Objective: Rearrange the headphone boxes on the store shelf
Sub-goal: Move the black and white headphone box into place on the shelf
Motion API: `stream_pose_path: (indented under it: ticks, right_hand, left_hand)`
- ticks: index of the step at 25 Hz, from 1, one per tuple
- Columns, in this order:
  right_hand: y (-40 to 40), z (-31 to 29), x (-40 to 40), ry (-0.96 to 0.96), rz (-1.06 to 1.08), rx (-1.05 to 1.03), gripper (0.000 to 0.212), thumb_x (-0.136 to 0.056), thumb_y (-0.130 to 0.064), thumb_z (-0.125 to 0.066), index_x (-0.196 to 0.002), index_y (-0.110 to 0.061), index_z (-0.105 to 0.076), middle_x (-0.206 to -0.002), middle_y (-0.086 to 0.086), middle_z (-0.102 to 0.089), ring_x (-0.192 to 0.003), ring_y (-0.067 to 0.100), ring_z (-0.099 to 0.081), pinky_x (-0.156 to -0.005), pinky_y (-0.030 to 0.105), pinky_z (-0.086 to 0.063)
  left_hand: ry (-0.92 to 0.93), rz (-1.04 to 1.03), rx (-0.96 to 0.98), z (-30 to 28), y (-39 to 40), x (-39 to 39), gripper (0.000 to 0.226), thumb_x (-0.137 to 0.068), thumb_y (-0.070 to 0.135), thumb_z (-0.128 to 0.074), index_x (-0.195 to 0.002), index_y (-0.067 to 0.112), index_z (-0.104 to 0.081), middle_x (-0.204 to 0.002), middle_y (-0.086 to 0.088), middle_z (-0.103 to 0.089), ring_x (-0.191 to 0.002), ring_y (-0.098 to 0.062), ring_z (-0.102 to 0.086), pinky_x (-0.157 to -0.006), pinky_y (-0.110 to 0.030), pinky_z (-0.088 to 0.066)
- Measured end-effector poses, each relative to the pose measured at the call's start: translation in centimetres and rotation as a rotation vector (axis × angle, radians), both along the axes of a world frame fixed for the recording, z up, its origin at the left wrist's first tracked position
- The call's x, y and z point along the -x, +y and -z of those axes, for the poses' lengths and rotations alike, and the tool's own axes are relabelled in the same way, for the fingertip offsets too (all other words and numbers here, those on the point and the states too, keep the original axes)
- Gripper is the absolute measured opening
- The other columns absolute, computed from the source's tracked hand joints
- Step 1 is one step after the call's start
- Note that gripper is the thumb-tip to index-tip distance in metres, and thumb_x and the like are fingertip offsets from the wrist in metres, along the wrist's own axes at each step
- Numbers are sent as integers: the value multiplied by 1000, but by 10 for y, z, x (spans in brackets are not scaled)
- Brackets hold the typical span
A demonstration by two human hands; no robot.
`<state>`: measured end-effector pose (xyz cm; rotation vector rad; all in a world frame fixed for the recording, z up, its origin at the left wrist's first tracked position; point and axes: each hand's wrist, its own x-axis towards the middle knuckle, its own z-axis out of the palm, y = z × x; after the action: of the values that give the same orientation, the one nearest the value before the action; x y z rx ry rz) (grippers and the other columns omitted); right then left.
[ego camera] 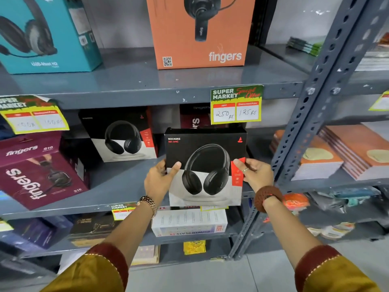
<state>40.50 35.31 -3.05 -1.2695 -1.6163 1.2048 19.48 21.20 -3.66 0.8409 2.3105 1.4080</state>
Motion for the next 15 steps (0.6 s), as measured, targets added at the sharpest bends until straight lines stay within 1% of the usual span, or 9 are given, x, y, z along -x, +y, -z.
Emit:
stream_pose_path:
  ticks: [1,3,4,5,7,9,10,13,15]
  right_hand:
    - [-7,-4,-5,-7,5,4,24,-60,-58,-72,-74,-38,-71,-76,-6,-73,-80,18,-71,-78,47,-58]
    - [-23,-14,-16,-5,-1,14,33,-63,-53,-75,-83,-28,-73,-74,-6,-71,-80,19,-71,-79,46,-58]
    - [-29,-16,-19,-4,-13,15,26,-64,-50,-75,-80,-30,-73,-71,-7,-71,-78,19,-71,-78,46,-58]
    - [-37,-19,-22,0,-28,10,16,-65,-48,-76,-72,-35,-70,-69,-8,-70,-76,19,-71,-77,46,-59]
    - [-49,-22,-22,13,-65,6,12,-68,-43,-75,-64,-38,-65,-68,-7,-71,-74,18,-71,-75,45,-60]
    - [-60,-24,-17,25,-106,-9,11,-70,-39,-75,-67,-36,-65,-71,-5,-72,-75,17,-71,-74,45,-60]
    - [-66,-25,-11,25,-131,-18,10,-70,-38,-75,-68,-34,-66,-73,-3,-73,-75,17,-71,-75,45,-60]
    - [-81,-24,20,21,-206,-53,11,-70,-38,-75,-72,-32,-66,-81,0,-75,-81,17,-70,-80,44,-58]
    - [-92,-23,49,34,-239,-57,11,-73,-34,-74,-77,-28,-65,-83,-1,-73,-84,16,-68,-83,40,-57]
  left_hand:
    - [-9,5,-1,-3,-9,-3,38,-80,52,-61,-105,23,-66,-81,0,-73,-85,-20,-66,-72,-26,-48]
    - [-22,13,-5,-7,-28,-10,40,-77,54,-63,-105,26,-67,-93,-1,-76,-90,-20,-68,-83,-37,-54]
    - [-19,16,-7,-10,-35,-13,39,-77,54,-63,-104,26,-67,-95,-1,-76,-91,-19,-68,-85,-40,-55]
    - [-15,15,-11,-13,-44,-16,39,-77,53,-63,-104,26,-66,-95,0,-75,-90,-19,-68,-84,-41,-55]
    - [-10,9,-21,-15,-58,-18,38,-78,52,-62,-104,24,-66,-91,0,-74,-84,-16,-66,-78,-35,-55]
    - [9,5,-31,-16,-74,-15,39,-80,47,-63,-109,20,-66,-82,1,-71,-77,-12,-63,-67,-24,-50]
    - [12,7,-43,-17,-82,-10,39,-81,44,-63,-110,19,-66,-82,2,-70,-78,-12,-65,-66,-23,-49]
    - [15,2,-65,-17,-109,17,38,-81,38,-67,-113,19,-63,-98,2,-72,-93,-15,-68,-84,-36,-55]
    - [44,-33,-33,-19,-123,42,37,-81,32,-68,-114,16,-62,-101,1,-71,-96,-15,-66,-87,-36,-53]
